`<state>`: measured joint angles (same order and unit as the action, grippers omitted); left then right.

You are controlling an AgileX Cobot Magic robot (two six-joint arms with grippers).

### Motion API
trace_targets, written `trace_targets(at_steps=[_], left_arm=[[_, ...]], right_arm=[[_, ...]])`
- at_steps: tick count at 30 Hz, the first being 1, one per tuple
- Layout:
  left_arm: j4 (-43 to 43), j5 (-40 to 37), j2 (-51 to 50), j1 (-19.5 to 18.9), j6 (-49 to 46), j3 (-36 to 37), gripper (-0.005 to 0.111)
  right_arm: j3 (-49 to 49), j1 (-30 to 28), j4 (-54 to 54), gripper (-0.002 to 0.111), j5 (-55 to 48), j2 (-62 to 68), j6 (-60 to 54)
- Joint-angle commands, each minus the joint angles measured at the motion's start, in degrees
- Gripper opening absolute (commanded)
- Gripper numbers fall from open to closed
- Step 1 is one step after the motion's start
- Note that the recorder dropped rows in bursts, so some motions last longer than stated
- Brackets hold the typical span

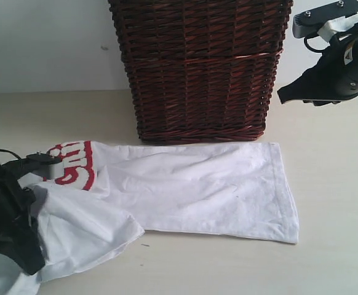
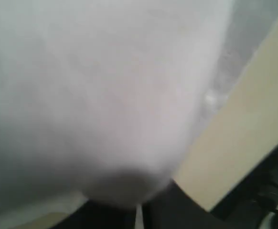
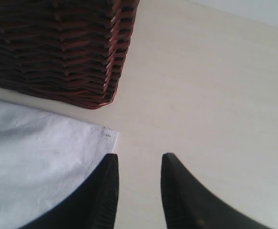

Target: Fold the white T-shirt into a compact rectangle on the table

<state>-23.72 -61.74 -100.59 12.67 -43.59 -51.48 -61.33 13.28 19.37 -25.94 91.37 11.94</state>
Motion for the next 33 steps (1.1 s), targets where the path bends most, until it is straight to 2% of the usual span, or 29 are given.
trace_targets(at_steps=[1, 4, 6, 8, 12, 14, 20, 24, 27, 29, 31, 33], left_arm=[[-2.46, -2.41, 0.64, -0.73, -2.32, -0.64, 0.000], [2.25, -2.02, 0.53, -0.73, 2.35, 0.41, 0.001], [4.36, -1.68, 0.53, -0.73, 4.55, 1.19, 0.007], [4.62, -1.68, 0.42, -0.73, 4.98, 1.66, 0.021], [4.18, 0.44, 0.53, -0.73, 4.98, 1.24, 0.062], [3.31, 1.30, 1.22, -0.73, 5.09, 0.30, 0.071], [-0.95, 6.40, 2.04, -0.73, 3.63, -0.16, 0.071], [-9.76, 5.09, 2.04, -0.73, -4.00, -0.04, 0.071], [-11.66, 6.14, 2.04, -0.73, -5.28, -0.04, 0.069], [-11.55, 6.65, 2.04, -0.73, -4.70, -0.04, 0.057], [-10.38, 6.25, 2.04, -0.73, -3.57, -0.04, 0.034], [-8.55, 4.69, 2.04, -0.73, -2.63, -0.04, 0.001]], right_arm=[[-0.38, -0.01, -0.03, 0.030, 0.84, -0.54, -0.34], [-0.25, -0.01, -0.03, 0.030, 1.02, -0.54, -0.34], [-0.25, -0.01, -0.03, 0.030, 1.02, -0.54, -0.34], [-0.25, -0.01, -0.03, 0.030, 1.08, -0.54, -0.34], [-0.25, -0.01, -0.03, 0.030, 1.08, -0.54, -0.34], [-0.25, -0.01, -0.03, 0.030, 0.91, -0.54, -0.34], [-0.25, -0.01, -0.03, 0.030, 0.91, -0.54, -0.34], [-0.25, -0.01, -0.03, 0.030, 0.91, -0.54, -0.34], [-0.25, -0.01, -0.03, 0.030, 0.91, -0.54, -0.34], [-0.25, -0.01, -0.03, 0.030, 0.91, -0.54, -0.34], [-0.25, -0.01, -0.03, 0.030, 0.91, -0.54, -0.34], [-0.25, -0.01, -0.03, 0.030, 0.91, -0.54, -0.34]])
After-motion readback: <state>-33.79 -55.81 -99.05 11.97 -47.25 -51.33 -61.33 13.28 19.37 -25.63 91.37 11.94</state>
